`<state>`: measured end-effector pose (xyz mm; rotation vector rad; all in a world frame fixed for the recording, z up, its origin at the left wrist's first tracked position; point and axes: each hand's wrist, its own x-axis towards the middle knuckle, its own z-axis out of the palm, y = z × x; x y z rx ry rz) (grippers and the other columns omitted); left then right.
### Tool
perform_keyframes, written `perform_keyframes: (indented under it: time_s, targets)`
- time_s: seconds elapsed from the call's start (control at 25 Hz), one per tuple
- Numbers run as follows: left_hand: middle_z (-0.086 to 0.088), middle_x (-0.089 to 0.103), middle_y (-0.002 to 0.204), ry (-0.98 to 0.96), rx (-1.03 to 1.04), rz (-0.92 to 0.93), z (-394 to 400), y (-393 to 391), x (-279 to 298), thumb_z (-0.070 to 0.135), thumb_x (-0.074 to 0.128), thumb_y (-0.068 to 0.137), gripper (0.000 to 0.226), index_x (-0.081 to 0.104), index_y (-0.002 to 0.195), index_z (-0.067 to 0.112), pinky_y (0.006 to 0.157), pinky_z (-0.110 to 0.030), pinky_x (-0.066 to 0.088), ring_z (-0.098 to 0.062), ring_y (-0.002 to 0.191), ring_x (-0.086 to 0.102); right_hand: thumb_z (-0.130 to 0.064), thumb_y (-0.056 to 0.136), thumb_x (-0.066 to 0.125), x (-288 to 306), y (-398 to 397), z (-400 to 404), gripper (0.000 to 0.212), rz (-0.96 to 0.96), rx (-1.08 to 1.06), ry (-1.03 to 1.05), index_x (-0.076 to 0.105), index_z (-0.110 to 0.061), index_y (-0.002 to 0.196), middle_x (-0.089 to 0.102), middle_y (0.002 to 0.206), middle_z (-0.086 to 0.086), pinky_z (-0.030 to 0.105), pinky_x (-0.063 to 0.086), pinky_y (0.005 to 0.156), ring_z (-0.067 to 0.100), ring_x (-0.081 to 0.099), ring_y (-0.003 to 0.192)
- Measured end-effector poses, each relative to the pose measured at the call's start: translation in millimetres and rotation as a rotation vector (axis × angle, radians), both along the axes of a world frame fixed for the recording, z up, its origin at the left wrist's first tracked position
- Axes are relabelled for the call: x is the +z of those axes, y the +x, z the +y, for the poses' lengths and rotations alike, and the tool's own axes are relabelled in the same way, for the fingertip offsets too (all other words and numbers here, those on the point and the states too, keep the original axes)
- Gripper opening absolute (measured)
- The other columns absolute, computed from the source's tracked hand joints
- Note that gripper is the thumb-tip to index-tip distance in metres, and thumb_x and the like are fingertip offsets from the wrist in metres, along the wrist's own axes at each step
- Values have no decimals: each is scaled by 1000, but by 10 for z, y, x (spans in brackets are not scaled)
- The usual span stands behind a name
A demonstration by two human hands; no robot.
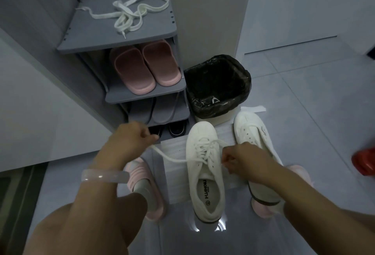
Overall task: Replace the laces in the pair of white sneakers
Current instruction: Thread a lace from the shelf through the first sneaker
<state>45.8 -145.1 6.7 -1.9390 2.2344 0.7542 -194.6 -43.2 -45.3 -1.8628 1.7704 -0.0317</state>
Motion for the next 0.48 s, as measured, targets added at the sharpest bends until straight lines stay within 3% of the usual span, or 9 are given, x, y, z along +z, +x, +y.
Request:
perform_keyframes:
  time_s: [0.08, 0.16, 0.24, 0.32, 0.4, 0.48]
  targets:
    - [3, 56, 93, -59, -96, -19, 86, -197, -123, 39, 56, 88, 19, 61, 95, 21, 83, -33, 42, -20, 98, 56, -24, 93, 42, -100, 130, 10, 18, 124, 50, -97, 58, -17, 98, 66, 91, 3, 28, 43, 63, 19, 60, 79]
    - [2, 55, 112, -103, -235, -28, 243, -441, -292, 35, 52, 90, 23, 61, 109, 26, 96, -38, 38, -21, 111, 52, -21, 96, 37, -140, 236, 5, 19, 229, 125, -100, 52, -13, 105, 64, 95, 7, 28, 37, 58, 22, 52, 69]
    - [1, 61, 114, 27, -421, 22, 434, -636, -485, 27, 49, 91, 24, 65, 109, 24, 96, -38, 41, -22, 110, 54, -17, 95, 37, -142, 304, -8, 18, 300, 184, -75, 47, -12, 110, 62, 99, 8, 26, 25, 48, 22, 45, 63]
    - [-4, 65, 111, 131, -488, 54, 545, -711, -652, 18, 46, 90, 29, 68, 109, 20, 91, -40, 46, -25, 105, 57, -13, 94, 38, -135, 316, -18, 21, 336, 215, -79, 46, -12, 113, 61, 103, 8, 24, 15, 45, 26, 55, 78]
    - [-6, 67, 102, 119, -463, 91, 567, -720, -764, 13, 45, 89, 29, 69, 105, 16, 85, -38, 48, -27, 98, 59, -10, 93, 39, -134, 295, -7, 24, 339, 215, -91, 46, -10, 115, 60, 106, 9, 22, 13, 45, 26, 59, 93]
    - [-3, 60, 79, 52, -451, 123, 576, -720, -827, 12, 44, 88, 26, 69, 94, 10, 74, -32, 45, -25, 88, 59, -9, 92, 39, -129, 282, 0, 24, 340, 217, -104, 46, -10, 115, 60, 107, 9, 22, 13, 45, 26, 59, 95]
